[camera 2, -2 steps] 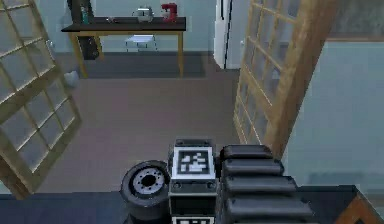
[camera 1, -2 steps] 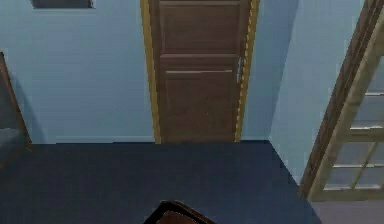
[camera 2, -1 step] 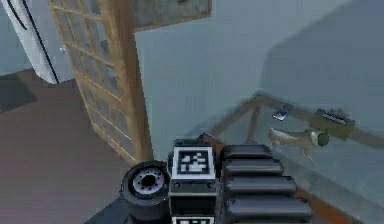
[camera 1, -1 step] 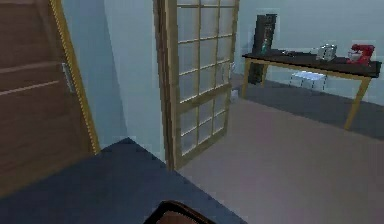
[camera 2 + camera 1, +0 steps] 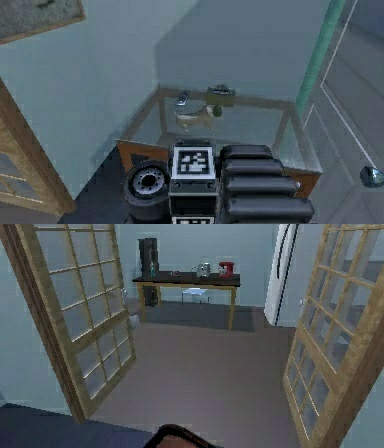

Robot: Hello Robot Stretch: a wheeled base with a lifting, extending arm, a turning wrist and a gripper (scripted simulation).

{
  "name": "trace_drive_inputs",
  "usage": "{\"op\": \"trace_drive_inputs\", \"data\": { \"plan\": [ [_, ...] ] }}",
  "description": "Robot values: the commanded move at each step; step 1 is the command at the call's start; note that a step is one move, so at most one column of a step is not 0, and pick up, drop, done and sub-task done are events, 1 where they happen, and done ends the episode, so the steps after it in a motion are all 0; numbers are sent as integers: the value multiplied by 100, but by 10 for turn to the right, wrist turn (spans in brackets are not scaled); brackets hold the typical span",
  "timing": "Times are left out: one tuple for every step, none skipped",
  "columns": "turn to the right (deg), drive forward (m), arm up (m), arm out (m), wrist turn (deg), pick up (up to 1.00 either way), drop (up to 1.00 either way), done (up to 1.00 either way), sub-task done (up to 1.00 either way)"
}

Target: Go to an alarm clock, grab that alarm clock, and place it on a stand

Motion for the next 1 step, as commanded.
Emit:
{"op": "trace_drive_inputs", "data": {
  "plan": [
    [0,0,0,48,0,0,0,0,0]
  ]
}}
